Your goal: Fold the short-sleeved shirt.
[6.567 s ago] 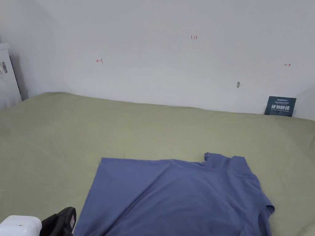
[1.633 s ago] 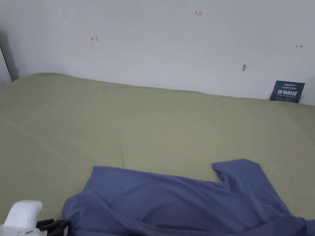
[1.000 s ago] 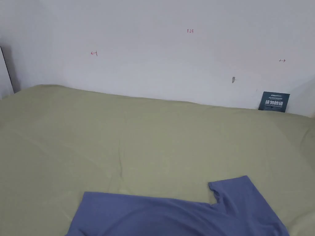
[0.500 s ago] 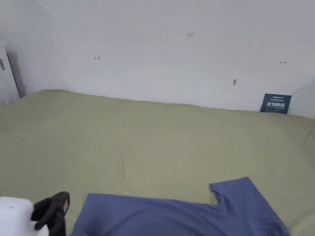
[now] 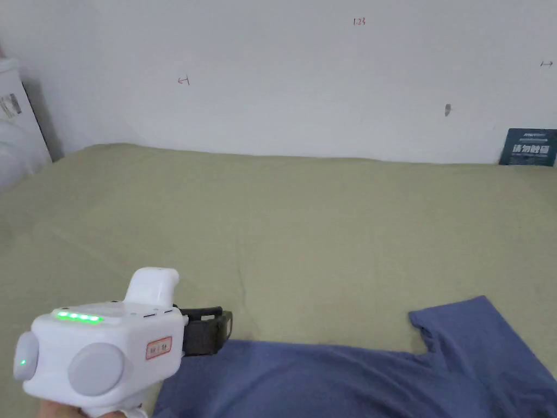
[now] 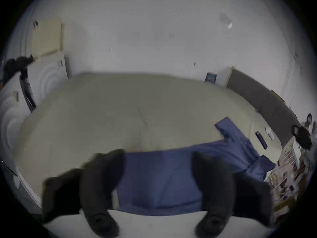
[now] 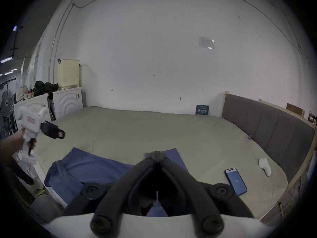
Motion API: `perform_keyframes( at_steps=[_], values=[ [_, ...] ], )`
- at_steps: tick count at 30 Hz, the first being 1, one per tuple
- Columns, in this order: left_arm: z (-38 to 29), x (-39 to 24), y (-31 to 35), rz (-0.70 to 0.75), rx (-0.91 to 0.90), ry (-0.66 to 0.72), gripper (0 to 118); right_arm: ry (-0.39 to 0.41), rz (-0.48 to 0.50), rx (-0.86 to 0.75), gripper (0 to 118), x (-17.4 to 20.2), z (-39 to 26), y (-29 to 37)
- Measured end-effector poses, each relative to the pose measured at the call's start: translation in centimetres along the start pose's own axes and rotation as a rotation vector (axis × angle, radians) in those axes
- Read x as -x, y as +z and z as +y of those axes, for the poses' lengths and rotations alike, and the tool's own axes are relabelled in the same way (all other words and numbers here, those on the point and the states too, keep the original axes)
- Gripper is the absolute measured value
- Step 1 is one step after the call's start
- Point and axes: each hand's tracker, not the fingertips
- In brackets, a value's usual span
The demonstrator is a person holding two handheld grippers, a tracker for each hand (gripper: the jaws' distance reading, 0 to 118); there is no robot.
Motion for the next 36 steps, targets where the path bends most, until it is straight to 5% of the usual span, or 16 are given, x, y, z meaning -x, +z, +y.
perform_keyframes(
  at_steps=[1, 8, 11, 14, 15, 17, 19, 20, 23, 28, 30, 31, 32, 33, 36],
  values=[
    [0.6, 0.9, -2.1, 0.004, 0.042, 0.026, 93, -0.001, 0.002, 0.014, 0, -0.2, -0.1, -0.5],
    [0.3, 5.6, -14.6, 0.147, 0.417, 0.191, 91, -0.01, -0.019, 0.098, 0, -2.7, -1.5, -2.8],
    [-0.7, 4.9, -13.7, 0.183, 0.367, 0.147, 69, -0.016, -0.045, 0.198, 0, -3.7, -1.0, -5.3],
    [-0.3, 3.9, -12.4, 0.156, 0.377, 0.069, 7, -0.066, 0.009, 0.397, 3, -7.0, -0.4, -11.8],
    [-0.3, 3.8, -12.3, 0.079, 0.382, 0.101, 6, -0.108, 0.061, 0.503, 6, -7.9, 0.2, -14.8],
    [-0.3, 3.3, -12.1, 0.138, 0.386, 0.087, 5, -0.161, 0.127, 0.669, 26, -9.8, -0.5, -20.5],
    [-0.1, 4.2, -13.0, 0.132, 0.381, 0.072, 5, -0.092, 0.126, 0.797, 65, -10.7, -1.5, -25.1],
    [-0.1, 4.2, -13.1, 0.13, 0.384, 0.074, 5, -0.045, 0.098, 0.862, 67, -10.9, -2.1, -27.2],
    [-0.4, 3.4, -12.3, 0.119, 0.389, 0.087, 5, 0.007, 0.044, 1.033, 67, -11.3, -3.6, -31.9],
    [-0.7, 2.5, -11.5, 0.106, 0.4, 0.106, 5, -0.133, 0.023, 1.113, 67, -11.5, -5.0, -33.5],
    [-0.7, 2.6, -11.5, 0.1, 0.403, 0.115, 5, -0.111, -0.023, 1.095, 64, -10.7, -4.2, -32.9],
    [-0.8, 2.4, -11.4, 0.096, 0.403, 0.114, 5, -0.103, -0.05, 1.088, 49, -10.3, -3.5, -31.7],
    [-0.8, 2.2, -11.3, 0.096, 0.403, 0.112, 5, -0.089, -0.039, 1.094, 9, -9.8, -3.1, -31.3],
    [-0.8, 1.9, -11.1, 0.094, 0.406, 0.106, 5, -0.092, -0.037, 1.089, 0, -9.4, -3.3, -29.4],
    [0.0, 2.6, -11.0, 0.067, 0.412, 0.092, 5, -0.044, 0.029, 1.081, 0, -8.5, -2.5, -29.2]
  ],
)
